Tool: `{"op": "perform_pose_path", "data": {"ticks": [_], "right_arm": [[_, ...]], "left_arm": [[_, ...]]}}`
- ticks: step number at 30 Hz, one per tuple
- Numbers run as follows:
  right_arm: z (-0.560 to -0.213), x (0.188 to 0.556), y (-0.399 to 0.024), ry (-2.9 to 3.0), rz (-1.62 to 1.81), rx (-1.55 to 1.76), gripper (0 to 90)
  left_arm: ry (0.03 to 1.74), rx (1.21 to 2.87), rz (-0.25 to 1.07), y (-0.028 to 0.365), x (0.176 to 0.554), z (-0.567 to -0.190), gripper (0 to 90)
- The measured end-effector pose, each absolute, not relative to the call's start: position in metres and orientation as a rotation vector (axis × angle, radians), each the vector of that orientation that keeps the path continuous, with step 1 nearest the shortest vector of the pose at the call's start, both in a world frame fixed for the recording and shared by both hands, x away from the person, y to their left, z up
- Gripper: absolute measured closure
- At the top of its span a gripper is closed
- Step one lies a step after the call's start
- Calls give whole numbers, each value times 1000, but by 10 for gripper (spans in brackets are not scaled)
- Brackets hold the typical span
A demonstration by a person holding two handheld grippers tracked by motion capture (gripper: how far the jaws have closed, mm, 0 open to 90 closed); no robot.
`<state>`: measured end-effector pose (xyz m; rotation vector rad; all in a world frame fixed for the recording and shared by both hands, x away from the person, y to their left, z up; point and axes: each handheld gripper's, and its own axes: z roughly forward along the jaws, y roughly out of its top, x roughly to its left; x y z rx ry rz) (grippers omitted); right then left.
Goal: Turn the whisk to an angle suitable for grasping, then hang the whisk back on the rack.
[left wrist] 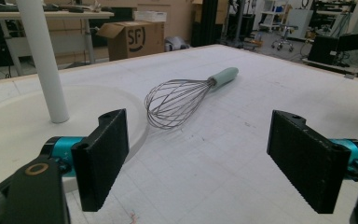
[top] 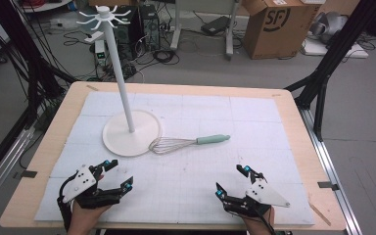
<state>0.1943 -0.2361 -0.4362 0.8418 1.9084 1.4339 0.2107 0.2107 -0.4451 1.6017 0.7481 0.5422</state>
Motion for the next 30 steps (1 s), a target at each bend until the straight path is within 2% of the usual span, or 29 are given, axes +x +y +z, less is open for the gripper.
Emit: {"op": "perform_pose_path", "data": {"ticks": [16, 21, 26, 30], "right_arm": [[-436, 195, -236, 1906, 1438, 845, 144], [-437, 195, -237, 1903, 1440, 852, 145], [-437, 196, -237, 1903, 1443, 856, 145], [-437, 197, -237, 1902, 1446, 859, 145]], "left_arm": [[741, 1609, 539, 211, 213, -442, 213], [741, 1565, 488, 210, 220, -430, 217], [688, 1604, 422, 204, 235, -414, 253], [673, 1647, 414, 195, 246, -410, 237]]}}
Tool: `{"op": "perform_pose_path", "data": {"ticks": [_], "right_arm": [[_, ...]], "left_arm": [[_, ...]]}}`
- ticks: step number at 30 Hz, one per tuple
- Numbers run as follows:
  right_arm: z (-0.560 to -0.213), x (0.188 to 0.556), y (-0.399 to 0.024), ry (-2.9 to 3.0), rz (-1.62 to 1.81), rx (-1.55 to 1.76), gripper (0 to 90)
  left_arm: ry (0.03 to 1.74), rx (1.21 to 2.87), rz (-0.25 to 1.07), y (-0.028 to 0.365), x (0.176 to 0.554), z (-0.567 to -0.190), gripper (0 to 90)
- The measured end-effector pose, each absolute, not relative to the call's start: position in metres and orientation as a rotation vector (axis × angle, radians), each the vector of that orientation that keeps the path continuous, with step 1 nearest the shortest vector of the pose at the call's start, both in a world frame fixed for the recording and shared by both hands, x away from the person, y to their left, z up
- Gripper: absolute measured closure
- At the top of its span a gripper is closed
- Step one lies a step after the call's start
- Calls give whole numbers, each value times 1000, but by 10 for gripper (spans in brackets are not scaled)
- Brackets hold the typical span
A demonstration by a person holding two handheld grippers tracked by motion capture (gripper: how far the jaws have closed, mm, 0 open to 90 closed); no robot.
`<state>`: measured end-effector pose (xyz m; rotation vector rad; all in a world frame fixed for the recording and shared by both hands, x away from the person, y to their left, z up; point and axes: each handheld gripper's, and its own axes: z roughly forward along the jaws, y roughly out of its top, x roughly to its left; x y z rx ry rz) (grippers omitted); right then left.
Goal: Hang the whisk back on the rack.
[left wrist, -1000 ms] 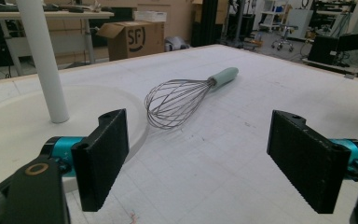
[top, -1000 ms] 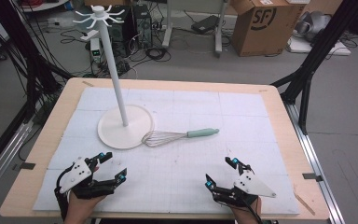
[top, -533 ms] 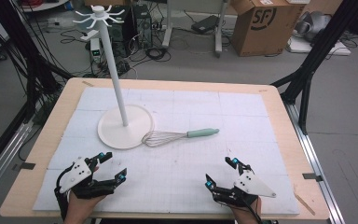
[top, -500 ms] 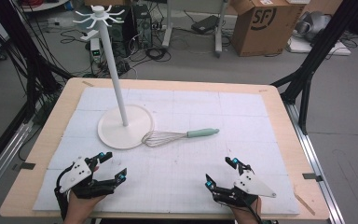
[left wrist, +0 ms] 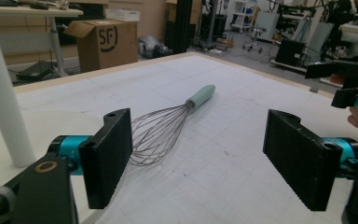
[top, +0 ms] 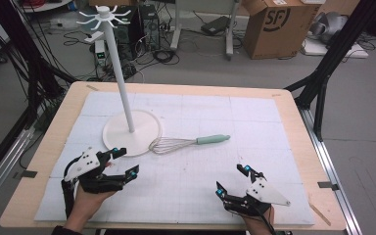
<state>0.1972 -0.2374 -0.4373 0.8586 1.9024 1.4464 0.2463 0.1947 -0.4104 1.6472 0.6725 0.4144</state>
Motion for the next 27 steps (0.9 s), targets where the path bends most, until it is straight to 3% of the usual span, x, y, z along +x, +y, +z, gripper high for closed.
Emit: {"op": "perform_pose_path", "data": {"ticks": [9, 27], "right_arm": [[-437, 197, -237, 1902, 1461, 854, 145], [-435, 195, -243, 1877, 1501, 870, 144]], "left_arm": [[616, 1778, 394, 159, 273, -400, 231], [554, 1848, 259, 102, 339, -373, 258]]}}
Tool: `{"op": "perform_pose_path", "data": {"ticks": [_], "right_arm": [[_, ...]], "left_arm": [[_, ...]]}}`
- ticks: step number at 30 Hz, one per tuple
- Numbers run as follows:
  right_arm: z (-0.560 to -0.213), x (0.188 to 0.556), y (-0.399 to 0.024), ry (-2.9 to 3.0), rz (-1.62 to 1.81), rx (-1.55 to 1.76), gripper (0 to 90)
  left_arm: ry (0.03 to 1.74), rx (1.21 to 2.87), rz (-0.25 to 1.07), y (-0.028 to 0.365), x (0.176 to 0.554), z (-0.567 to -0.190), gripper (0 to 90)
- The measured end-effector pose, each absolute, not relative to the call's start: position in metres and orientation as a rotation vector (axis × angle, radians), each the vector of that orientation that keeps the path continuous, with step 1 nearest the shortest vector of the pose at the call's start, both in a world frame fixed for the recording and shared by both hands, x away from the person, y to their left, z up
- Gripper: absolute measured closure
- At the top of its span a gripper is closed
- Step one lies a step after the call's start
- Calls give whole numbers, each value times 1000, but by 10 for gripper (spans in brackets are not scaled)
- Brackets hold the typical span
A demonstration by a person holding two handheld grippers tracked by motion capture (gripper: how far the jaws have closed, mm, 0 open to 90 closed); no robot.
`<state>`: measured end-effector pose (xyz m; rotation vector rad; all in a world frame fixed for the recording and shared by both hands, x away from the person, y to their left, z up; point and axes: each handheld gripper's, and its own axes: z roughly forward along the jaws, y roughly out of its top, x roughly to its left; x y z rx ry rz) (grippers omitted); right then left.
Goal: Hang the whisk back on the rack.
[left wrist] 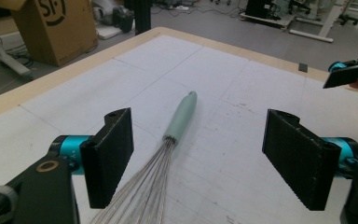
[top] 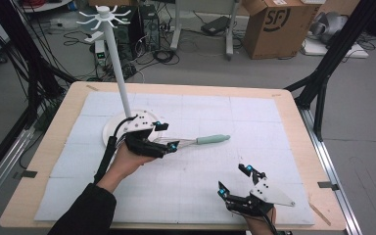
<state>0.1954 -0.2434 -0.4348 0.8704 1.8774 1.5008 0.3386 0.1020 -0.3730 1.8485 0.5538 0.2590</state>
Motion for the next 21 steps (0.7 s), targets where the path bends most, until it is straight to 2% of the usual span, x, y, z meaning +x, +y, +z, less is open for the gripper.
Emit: {"op": "perform_pose_path", "data": {"ticks": [9, 16, 21], "right_arm": [[-434, 196, -246, 1864, 1517, 877, 145], [-434, 195, -249, 1854, 1531, 894, 145], [-435, 195, -254, 1844, 1536, 907, 145]], "left_arm": [[517, 1972, 194, 80, 371, -376, 325], [466, 2051, 164, 48, 391, -374, 326], [472, 2079, 189, 35, 399, -378, 318]]}}
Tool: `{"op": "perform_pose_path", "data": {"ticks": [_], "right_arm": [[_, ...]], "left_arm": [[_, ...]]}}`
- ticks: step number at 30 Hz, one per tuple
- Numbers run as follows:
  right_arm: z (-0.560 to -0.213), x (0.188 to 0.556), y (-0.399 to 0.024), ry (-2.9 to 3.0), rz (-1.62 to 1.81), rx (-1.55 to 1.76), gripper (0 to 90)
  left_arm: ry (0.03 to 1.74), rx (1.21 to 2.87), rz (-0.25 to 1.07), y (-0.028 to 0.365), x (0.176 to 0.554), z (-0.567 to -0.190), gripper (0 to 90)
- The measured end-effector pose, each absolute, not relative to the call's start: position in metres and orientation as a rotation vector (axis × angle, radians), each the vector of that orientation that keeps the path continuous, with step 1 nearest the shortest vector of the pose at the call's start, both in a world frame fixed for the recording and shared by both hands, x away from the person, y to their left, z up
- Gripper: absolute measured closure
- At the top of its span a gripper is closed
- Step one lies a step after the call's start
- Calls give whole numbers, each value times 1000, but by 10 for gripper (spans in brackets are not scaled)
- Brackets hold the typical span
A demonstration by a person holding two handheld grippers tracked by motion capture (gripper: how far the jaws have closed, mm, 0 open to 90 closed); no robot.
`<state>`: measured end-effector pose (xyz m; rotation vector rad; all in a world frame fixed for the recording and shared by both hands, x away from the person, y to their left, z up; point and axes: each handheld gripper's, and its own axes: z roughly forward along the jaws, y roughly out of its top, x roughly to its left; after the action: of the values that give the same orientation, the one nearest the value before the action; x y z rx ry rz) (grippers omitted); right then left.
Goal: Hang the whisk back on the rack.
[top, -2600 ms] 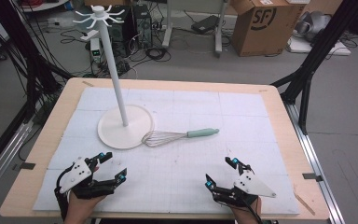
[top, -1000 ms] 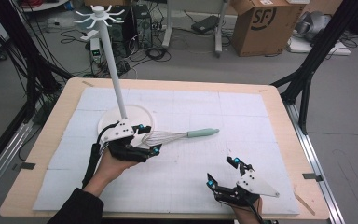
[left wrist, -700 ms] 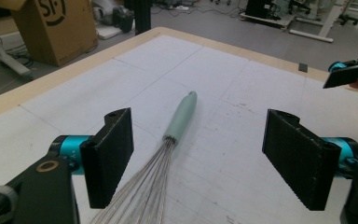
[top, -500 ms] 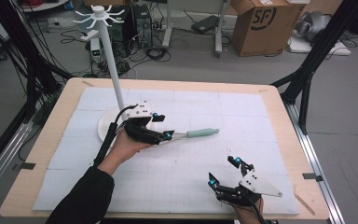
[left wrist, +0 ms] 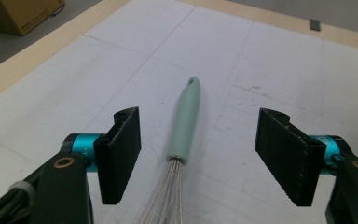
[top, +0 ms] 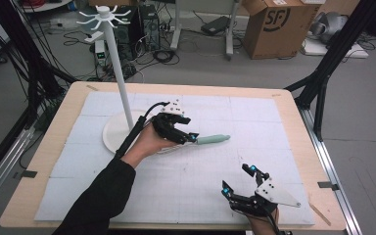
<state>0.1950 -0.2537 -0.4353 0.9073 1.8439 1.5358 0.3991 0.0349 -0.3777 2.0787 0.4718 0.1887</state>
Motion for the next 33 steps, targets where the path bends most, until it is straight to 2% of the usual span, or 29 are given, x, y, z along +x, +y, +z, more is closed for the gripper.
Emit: {"op": "perform_pose_path", "data": {"ticks": [6, 16, 26, 33], "right_arm": [[-435, 196, -258, 1823, 1552, 926, 144], [-435, 198, -257, 1822, 1570, 932, 145], [-436, 196, -264, 1802, 1572, 957, 144], [-436, 197, -267, 1784, 1583, 977, 144]], "left_arm": [[466, 2141, 203, 18, 409, -383, 324], [464, 2242, 129, -4, 423, -393, 365], [443, 2350, 133, -16, 437, -407, 380], [368, 2487, 164, -31, 438, -417, 415]]}}
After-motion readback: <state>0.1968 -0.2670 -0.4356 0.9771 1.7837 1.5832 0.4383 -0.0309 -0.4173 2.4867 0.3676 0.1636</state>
